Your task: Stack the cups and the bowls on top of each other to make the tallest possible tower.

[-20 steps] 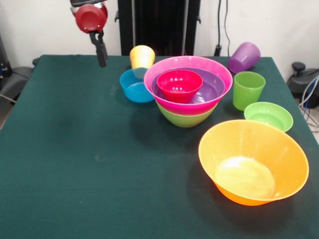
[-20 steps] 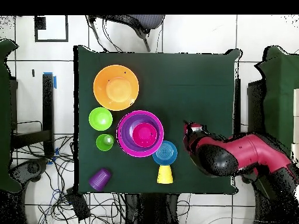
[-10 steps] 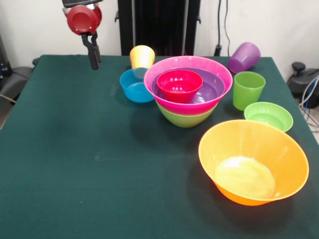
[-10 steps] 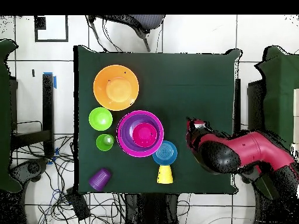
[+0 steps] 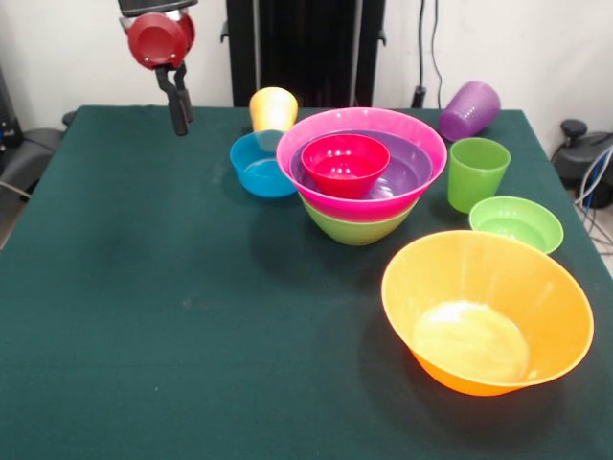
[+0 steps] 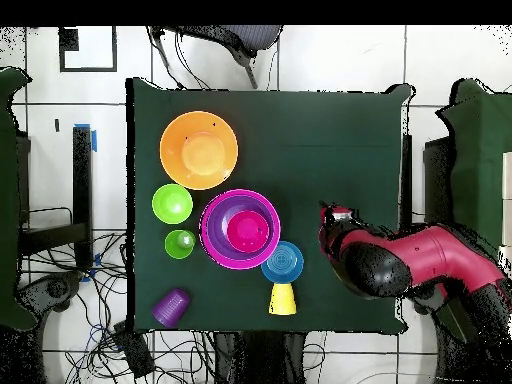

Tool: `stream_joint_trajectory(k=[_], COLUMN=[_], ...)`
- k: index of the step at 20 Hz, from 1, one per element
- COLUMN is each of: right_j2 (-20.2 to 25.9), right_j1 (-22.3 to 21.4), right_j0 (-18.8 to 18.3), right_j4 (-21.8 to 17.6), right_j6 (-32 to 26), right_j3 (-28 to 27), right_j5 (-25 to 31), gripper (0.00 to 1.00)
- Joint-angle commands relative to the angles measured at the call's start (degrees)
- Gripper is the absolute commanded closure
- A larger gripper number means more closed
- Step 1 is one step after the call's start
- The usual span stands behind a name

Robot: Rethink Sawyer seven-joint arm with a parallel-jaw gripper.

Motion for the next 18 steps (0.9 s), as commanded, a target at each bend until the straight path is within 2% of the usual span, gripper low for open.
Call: stream_joint_trajectory(k=[1,7,12,14,18], right_j2=[-3.1,-2.9,-2.8,-4.1,-4.6], right_j1=[3.9,4.1,7.5,7.8,8.6], right_j0=[2.8,3.4,3.2,4.1,4.1], right_j4=[-3.1,-2.6,-0.6,-2.1,-1.6], right_j6=[-11.5,-10.1,-11.1,-10.0,-9.8], right_j3=[-2.1,-1.5,0.0,0.2,0.5], right_j5=[4.7,4.3,5.3,5.1,6.0], gripper=[0.0,0.0,0.0,0.0,0.0])
